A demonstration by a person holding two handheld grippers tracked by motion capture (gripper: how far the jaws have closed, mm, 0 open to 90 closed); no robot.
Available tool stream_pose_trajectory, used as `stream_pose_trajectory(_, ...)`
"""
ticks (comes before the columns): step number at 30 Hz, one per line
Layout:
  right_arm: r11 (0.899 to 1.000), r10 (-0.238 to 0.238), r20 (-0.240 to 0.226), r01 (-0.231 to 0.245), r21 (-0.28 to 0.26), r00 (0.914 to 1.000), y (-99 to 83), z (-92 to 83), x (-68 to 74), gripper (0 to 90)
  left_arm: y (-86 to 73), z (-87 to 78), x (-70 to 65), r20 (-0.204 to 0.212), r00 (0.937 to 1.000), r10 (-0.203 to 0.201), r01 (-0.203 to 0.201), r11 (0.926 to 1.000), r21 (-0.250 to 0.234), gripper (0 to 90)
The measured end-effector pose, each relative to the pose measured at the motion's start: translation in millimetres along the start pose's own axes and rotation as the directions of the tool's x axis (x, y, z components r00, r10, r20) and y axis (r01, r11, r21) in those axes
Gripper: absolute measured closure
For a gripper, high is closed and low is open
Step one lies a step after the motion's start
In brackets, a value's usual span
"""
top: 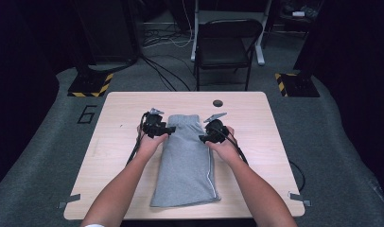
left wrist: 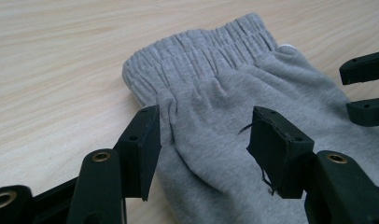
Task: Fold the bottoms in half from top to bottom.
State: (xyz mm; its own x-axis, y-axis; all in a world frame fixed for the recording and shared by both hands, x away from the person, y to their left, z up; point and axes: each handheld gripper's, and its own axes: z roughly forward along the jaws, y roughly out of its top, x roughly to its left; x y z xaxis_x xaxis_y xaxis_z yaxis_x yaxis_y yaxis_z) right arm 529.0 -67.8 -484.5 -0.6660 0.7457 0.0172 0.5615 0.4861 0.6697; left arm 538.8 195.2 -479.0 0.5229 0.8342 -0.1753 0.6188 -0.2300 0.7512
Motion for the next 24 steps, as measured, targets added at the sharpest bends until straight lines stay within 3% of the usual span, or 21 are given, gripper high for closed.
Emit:
stream_pose_trajectory(3, 1.000, 0.010, 0.016, -0.011, 0.024, 0.9998, -4.0, 6.2, -2.5, 51.8, -1.6, 5.1, 2.0, -0.013, 0.9999, 0.010, -0.009, 0.9998, 0.017, 43.6)
stream_pose_trajectory(7, 0.999, 0.037, 0.009, -0.037, 0.014, 0.9993, -7.6, 10.7, -6.0, 51.6, -5.9, 11.4, 6.9, -0.025, 0.9997, -0.003, 0.004, 0.9994, 0.033, 42.2)
stream_pose_trajectory(11, 0.995, 0.090, -0.010, -0.089, 0.034, 0.9959, -11.9, 15.3, -7.6, 52.8, -14.0, 16.2, 9.7, -0.038, 0.9991, -0.018, 0.020, 0.9987, 0.047, 41.7)
stream_pose_trajectory(13, 0.996, 0.084, -0.026, -0.083, 0.038, 0.9962, -13.1, 15.9, -9.3, 56.7, -18.0, 17.9, 10.8, -0.032, 0.9995, -0.003, 0.005, 0.9978, 0.066, 42.2)
stream_pose_trajectory(16, 0.995, 0.098, -0.036, -0.096, 0.038, 0.9946, -13.3, 16.4, -8.5, 62.9, -21.4, 20.9, 8.0, -0.031, 0.9995, -0.002, 0.005, 0.9968, 0.080, 48.9)
stream_pose_trajectory(17, 0.995, 0.095, -0.044, -0.093, 0.040, 0.9945, -13.7, 16.1, -8.7, 66.7, -21.3, 21.0, 7.3, -0.023, 0.9996, 0.019, -0.017, 0.9964, 0.083, 51.5)
stream_pose_trajectory(21, 0.996, 0.092, -0.056, -0.091, 0.025, 0.9941, -15.6, 15.2, -4.7, 77.4, -22.7, 23.4, -0.2, -0.024, 0.9990, 0.036, -0.034, 0.9964, 0.078, 68.0)
stream_pose_trajectory(24, 0.998, 0.060, -0.059, -0.058, 0.028, 0.9964, -14.8, 13.0, -2.9, 80.2, -24.1, 22.6, -1.4, -0.016, 0.9993, 0.035, -0.034, 0.9957, 0.086, 78.5)
